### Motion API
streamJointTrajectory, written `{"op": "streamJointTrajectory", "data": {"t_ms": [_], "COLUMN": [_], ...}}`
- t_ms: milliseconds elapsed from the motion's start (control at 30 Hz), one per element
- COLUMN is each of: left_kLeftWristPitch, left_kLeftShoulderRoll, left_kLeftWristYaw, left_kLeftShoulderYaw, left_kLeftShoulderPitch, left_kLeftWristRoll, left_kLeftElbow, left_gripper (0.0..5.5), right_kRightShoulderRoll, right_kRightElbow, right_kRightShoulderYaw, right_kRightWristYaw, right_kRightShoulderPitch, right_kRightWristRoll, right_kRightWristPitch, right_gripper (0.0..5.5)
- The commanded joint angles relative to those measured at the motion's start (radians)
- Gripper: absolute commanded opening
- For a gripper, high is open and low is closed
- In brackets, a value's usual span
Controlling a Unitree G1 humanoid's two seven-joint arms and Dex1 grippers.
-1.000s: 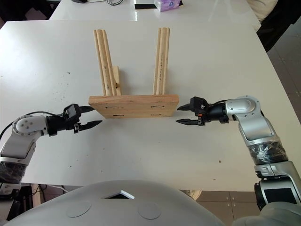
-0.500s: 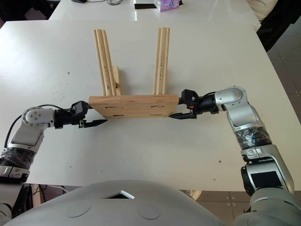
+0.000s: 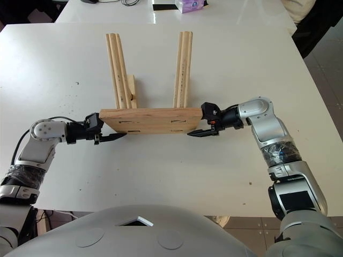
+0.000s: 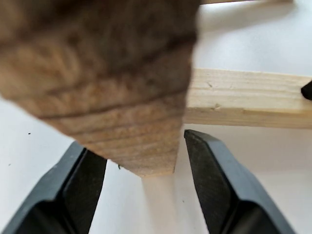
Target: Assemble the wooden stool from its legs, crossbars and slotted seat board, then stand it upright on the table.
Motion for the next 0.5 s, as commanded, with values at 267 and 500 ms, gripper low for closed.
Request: {"op": "streamJointTrajectory", "data": {"t_ms": [267,500], "left_kLeftWristPitch": [-0.021,0.058], "left_kLeftShoulderRoll": [-0.019,-0.02], "left_kLeftWristYaw": [0.003,-0.033], "left_kLeftShoulderYaw": [-0.001,0.012], "left_kLeftShoulderPitch": [-0.038,-0.021], "left_kLeftWristRoll": [0.007,-0.058], "left_kLeftElbow": [0.04,-0.01], "left_gripper": [1.69,1.69], "right_kRightShoulderRoll": [0.035,0.028], "right_kRightElbow": [0.021,-0.022], "right_kRightShoulderYaw": [0.009,0.0], "right_kRightWristYaw": [-0.059,-0.05], "right_kRightShoulderPitch": [-0.004,0.03], "right_kRightWristRoll": [-0.031,-0.002], "right_kRightWristPitch": [-0.021,0.016], "right_gripper": [1.49,1.36]}}
